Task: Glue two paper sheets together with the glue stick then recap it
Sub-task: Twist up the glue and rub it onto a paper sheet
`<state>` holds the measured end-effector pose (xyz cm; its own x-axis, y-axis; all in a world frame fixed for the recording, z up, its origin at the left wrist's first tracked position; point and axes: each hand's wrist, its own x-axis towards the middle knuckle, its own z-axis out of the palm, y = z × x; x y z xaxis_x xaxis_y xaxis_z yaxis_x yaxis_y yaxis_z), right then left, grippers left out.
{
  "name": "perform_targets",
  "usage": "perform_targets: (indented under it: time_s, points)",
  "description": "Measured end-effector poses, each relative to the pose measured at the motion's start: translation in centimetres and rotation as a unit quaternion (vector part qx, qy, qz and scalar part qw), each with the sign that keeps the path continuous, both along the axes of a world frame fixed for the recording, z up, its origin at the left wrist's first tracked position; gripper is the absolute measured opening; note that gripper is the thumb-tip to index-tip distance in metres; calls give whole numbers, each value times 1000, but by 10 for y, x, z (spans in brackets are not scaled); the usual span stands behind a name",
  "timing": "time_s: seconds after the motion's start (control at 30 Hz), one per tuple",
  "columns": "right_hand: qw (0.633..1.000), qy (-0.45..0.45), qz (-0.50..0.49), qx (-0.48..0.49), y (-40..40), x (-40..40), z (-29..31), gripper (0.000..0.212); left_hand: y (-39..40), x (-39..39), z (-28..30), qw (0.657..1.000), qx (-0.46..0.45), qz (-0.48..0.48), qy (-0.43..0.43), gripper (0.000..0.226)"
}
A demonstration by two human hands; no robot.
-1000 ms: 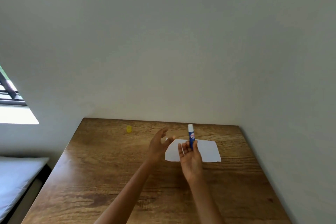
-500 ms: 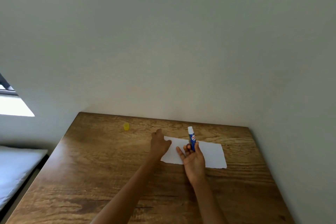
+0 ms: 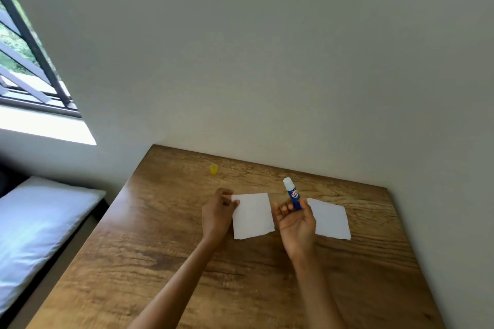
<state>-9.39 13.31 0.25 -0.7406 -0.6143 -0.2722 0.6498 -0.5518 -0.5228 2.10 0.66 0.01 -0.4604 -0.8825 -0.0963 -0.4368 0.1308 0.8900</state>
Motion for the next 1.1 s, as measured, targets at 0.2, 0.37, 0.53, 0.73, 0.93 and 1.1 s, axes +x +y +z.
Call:
perform_targets:
  time_s: [0.2,0.37,0.53,0.73,0.93,1.1]
  points:
    - [998,11,26,47,-28,71,11,17,-19,73,-5,997,-73,16,-3,25]
    - [997,-24,-29,66,-43,116,4,15,-37,92,-13,993,-91,-31,-65,37]
    - [993,9,-67,94,-39,127,0,27,-47,107,-24,975,-173,-75,-115,46]
    - [951,178,-40,248,-54,122,6,18,-37,131,-45,922,-271,-231,-152,58]
    - [772,453,28,444,-88,112,13,15,-45,136,-43,902,-276,-288,-164,71]
    - [693,543,66,470,-100,114,13,17,-47,144,-48,888,-315,-293,-165,71]
